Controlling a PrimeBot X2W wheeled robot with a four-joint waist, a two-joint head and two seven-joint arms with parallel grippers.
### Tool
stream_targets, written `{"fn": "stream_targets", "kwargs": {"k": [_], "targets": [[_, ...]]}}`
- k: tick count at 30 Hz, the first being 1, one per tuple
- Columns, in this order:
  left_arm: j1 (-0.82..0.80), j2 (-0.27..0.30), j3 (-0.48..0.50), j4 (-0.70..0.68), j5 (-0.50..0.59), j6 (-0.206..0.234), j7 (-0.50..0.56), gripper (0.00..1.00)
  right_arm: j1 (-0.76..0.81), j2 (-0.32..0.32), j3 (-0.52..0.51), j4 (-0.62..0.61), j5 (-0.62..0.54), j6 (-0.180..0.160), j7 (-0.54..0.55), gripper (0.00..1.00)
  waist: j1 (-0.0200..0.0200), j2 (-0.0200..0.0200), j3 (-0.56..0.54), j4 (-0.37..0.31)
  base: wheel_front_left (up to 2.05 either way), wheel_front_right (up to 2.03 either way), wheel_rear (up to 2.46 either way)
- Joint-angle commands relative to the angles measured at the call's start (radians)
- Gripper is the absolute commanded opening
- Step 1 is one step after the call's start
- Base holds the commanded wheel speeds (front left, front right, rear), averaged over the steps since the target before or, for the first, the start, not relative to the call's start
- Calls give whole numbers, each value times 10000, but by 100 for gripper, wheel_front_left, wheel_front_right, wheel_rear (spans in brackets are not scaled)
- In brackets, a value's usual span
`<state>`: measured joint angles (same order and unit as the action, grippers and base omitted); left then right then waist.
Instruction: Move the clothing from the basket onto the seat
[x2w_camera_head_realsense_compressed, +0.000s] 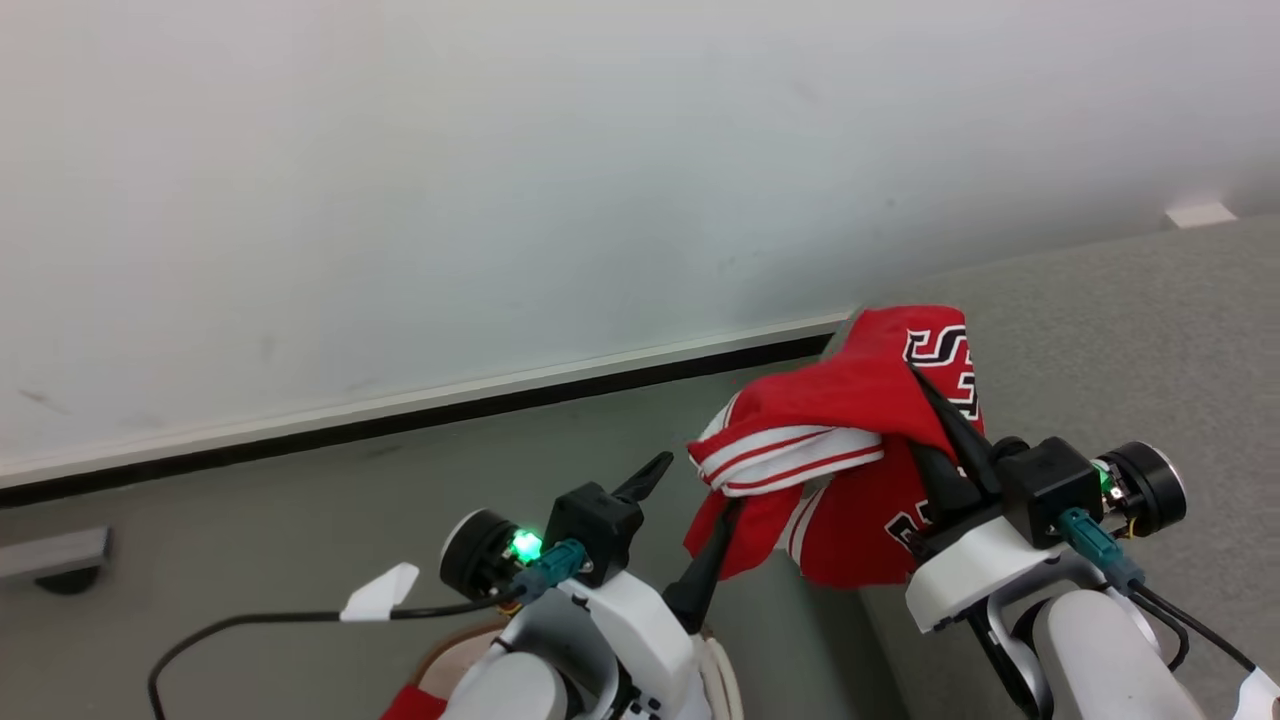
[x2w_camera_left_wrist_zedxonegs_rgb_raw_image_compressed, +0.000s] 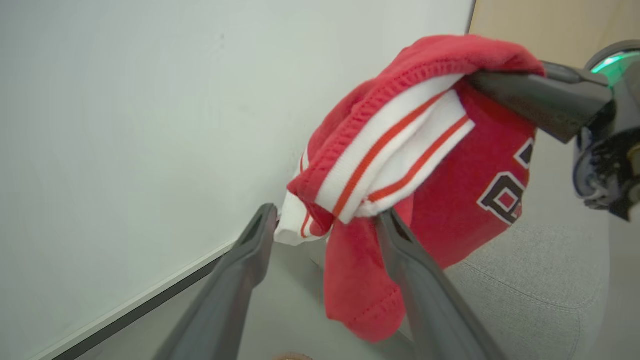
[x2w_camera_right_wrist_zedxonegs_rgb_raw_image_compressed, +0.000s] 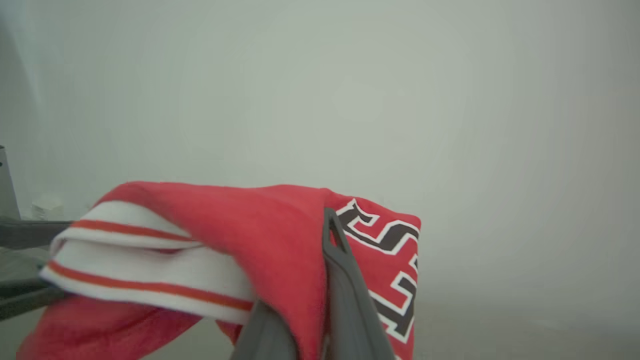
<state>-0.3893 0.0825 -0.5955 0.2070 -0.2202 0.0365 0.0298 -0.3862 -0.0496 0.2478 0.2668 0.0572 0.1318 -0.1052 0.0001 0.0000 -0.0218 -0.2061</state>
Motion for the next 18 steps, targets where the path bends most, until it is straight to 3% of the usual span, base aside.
{"fn": "stream_targets", "kwargs": {"k": [1,12,18], "targets": [[35,15,-4,36,-161,37,-84,100,-18,-18,-72,-96,-24,-21,27,0,-1,0,106,-541,0,0,0],[-118,-110,-176,213,-289,113,-266,100,153,-15,-479,-532,-350,-21,233,0,-1,0,336,-2367,0,0,0],[-332,-161,-341,286,-392,125,-309,100,218,-12,-703,-741,-413,-21,340,0,-1,0,539,-2848,0,0,0]]}}
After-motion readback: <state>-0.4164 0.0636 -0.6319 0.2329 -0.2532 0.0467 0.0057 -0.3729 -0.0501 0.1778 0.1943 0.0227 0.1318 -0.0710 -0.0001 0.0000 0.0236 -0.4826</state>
